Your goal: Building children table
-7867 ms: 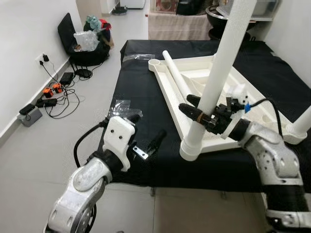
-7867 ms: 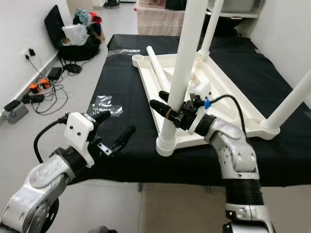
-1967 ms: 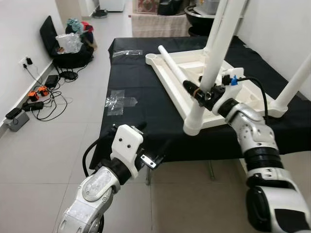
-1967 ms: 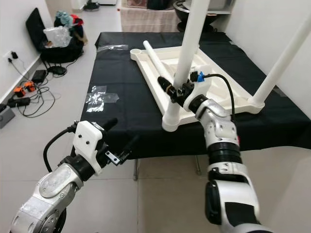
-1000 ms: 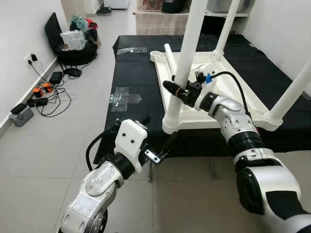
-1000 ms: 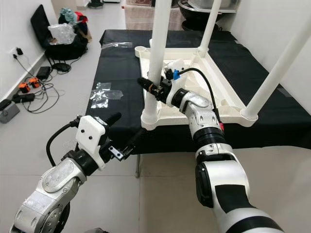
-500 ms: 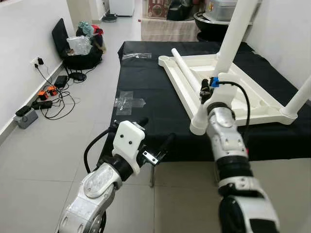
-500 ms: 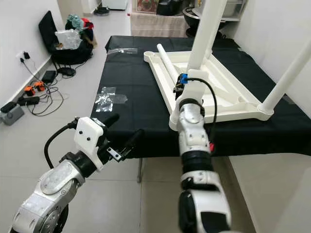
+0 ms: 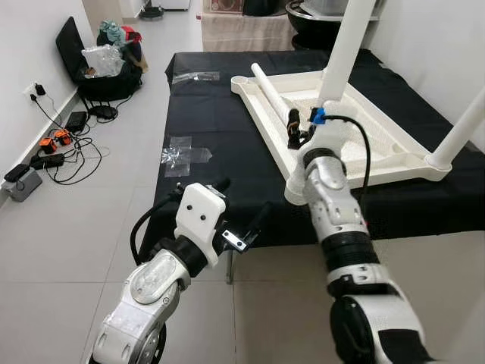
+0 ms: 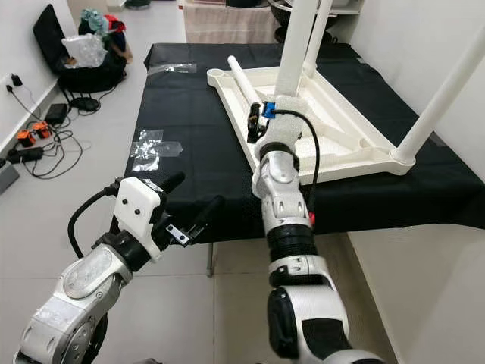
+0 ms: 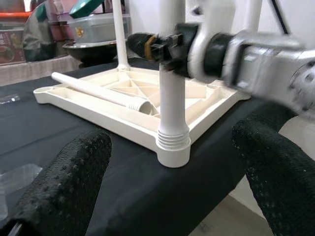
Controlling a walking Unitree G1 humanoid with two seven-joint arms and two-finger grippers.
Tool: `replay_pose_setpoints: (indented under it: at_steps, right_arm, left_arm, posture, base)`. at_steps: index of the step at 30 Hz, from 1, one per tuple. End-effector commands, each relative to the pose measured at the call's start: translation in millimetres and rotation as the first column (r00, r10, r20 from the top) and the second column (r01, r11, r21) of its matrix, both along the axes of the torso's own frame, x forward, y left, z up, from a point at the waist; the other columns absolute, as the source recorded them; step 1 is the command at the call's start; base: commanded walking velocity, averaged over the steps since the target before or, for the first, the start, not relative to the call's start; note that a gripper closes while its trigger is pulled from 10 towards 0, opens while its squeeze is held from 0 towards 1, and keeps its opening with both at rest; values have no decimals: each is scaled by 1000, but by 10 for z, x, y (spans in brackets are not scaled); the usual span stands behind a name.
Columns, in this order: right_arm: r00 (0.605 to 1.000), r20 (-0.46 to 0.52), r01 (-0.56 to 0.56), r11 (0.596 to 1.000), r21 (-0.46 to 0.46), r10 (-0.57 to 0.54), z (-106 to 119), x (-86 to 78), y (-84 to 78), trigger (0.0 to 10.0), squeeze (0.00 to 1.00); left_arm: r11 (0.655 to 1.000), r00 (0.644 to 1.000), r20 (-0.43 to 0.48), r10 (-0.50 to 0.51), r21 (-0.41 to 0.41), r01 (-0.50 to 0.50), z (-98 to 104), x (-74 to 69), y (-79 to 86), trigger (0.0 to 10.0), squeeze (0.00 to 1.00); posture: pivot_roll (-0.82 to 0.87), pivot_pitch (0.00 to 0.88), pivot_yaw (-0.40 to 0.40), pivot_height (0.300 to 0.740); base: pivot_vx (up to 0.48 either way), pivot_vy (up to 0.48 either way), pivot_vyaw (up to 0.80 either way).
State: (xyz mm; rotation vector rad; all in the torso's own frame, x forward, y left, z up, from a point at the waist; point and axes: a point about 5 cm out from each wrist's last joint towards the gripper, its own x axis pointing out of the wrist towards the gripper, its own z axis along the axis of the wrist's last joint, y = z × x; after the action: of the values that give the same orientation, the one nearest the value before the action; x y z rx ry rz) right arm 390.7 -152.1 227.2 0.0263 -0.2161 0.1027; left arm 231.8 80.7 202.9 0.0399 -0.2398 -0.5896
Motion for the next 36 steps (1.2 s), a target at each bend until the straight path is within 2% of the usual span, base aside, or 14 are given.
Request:
replay_pose_setpoints:
  at_steps: [1, 7, 8, 9, 10, 12, 13, 15, 20, 21, 32, 34, 35, 36]
  right_arm:
    - [985, -32, -170, 985, 4, 170, -8, 0, 19, 10000, 0]
    - [842, -62, -532, 843, 75, 536, -21, -108, 31, 10000, 0]
    - [751, -64, -653, 754, 68, 657, -17, -178, 45, 10000, 0]
    - [751, -64, -653, 754, 68, 657, -17, -178, 45, 10000, 0]
    - [659, -75, -746, 663, 60, 748, -16, -227, 72, 10000, 0]
    - [659, -75, -746, 663, 60, 748, -16, -227, 72, 10000, 0]
    - [593, -82, -799, 598, 59, 801, -14, -235, 104, 10000, 0]
    - [557, -103, -824, 564, 55, 824, -31, -191, 158, 10000, 0]
    - [559, -127, -823, 567, 39, 819, -55, -136, 215, 10000, 0]
    - [597, -141, -796, 605, 15, 790, -68, -71, 261, 0, 0]
    - [704, -128, -708, 705, -48, 698, -57, -6, 225, 0, 0]
    - [864, -132, -495, 868, -44, 486, -97, 55, 59, 0, 0]
    - [864, -132, -495, 868, -44, 486, -97, 55, 59, 0, 0]
    - [940, -147, -314, 949, -14, 308, -151, 83, -57, 0, 0]
  left_arm:
    - [1000, 1000, -9, -1, 0, 1, -14, 5, -11, 10000, 0]
    - [1000, 1000, -7, -2, 0, 2, -9, 6, -13, 10000, 0]
    - [1000, 1000, -5, -3, 0, 3, -3, 7, -17, 10000, 0]
    - [1000, 1000, -5, -3, 0, 3, -3, 7, -17, 10000, 0]
    - [1000, 1000, -3, -2, -1, 2, 4, 9, -18, 10000, 0]
    - [1000, 1000, -3, -2, -1, 2, 4, 9, -18, 10000, 0]
    - [1000, 1000, -2, -1, -1, 1, 10, 9, -18, 10000, 0]
    - [1000, 1000, -2, 0, -2, 0, 13, 7, -18, 10000, 0]
    - [1000, 1000, -2, 1, -3, -1, 13, 3, -19, 10000, 0]
    - [1000, 1000, -2, 1, -3, -1, 13, -6, -22, 10000, 0]
    - [1000, 1000, -3, 3, -1, -3, -2, -10, -21, 10000, 0]
    - [1000, 1000, -1, 6, 1, -6, -8, 2, -13, 10000, 0]
    - [1000, 1000, -1, 6, 1, -6, -8, 2, -13, 10000, 0]
    - [1000, 1000, 0, 7, 2, -7, -9, 8, -11, 10000, 0]
  posture:
    - [52, 55, -56, 740]
    - [54, 53, -58, 740]
    - [56, 52, -59, 740]
    - [56, 52, -59, 740]
    - [61, 52, -63, 740]
    - [61, 52, -63, 740]
    - [61, 52, -62, 740]
    - [66, 50, -65, 740]
    - [71, 48, -66, 740]
    - [76, 44, -70, 740]
    - [74, 38, -68, 740]
    - [70, 30, -70, 740]
    - [70, 30, -70, 740]
    - [67, 29, -70, 740]
  base:
    - [0, 0, 0]
    - [0, 0, 0]
    - [0, 0, 0]
    - [0, 0, 0]
    - [0, 0, 0]
    - [0, 0, 0]
    - [0, 0, 0]
    - [0, 0, 0]
    - [0, 0, 0]
    - [0, 0, 0]
    - [0, 0, 0]
    - [0, 0, 0]
    - [0, 0, 0]
    - [0, 0, 0]
